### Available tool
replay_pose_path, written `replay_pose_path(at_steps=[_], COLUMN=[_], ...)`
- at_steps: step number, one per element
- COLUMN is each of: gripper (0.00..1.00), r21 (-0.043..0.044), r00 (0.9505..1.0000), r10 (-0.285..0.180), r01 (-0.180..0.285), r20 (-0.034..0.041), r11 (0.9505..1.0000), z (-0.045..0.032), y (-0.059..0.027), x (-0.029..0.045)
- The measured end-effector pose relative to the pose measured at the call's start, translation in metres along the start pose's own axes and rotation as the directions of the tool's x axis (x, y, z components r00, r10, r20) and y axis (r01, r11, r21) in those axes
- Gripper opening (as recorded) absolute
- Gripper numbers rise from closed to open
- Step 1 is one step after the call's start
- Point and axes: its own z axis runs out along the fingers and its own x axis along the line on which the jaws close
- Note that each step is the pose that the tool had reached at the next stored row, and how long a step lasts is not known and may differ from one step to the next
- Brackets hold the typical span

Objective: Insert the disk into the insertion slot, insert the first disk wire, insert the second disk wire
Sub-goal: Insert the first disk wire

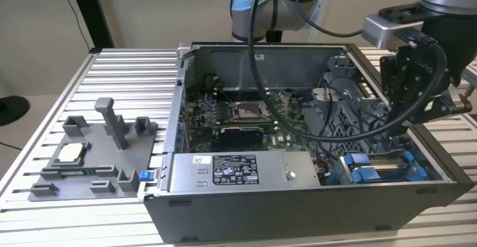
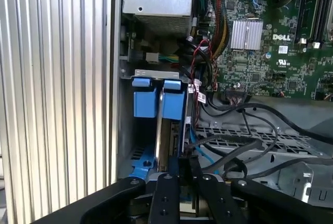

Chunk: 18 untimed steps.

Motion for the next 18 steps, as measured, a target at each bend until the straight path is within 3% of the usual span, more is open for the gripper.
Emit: replay_pose_path(at_steps=[4, 10, 13, 18], gripper=[0.0, 0.0, 0.0, 0.0], r21=[-0.0001, -0.0022, -0.0053, -0.0126], r00=[1.0, 0.9996, 0.9993, 0.9968], r10=[0.0, 0.024, 0.026, 0.03], r01=[0.0, -0.024, -0.026, -0.029], r20=[-0.0002, 0.0105, 0.0266, 0.0737], r11=[1.0, 0.9997, 0.9997, 0.9995], z=[0.0, 0.0025, 0.0048, 0.0069], y=[-0.0001, -0.0004, -0.0045, -0.0111], x=[0.0001, 0.0009, 0.0024, 0.0059])
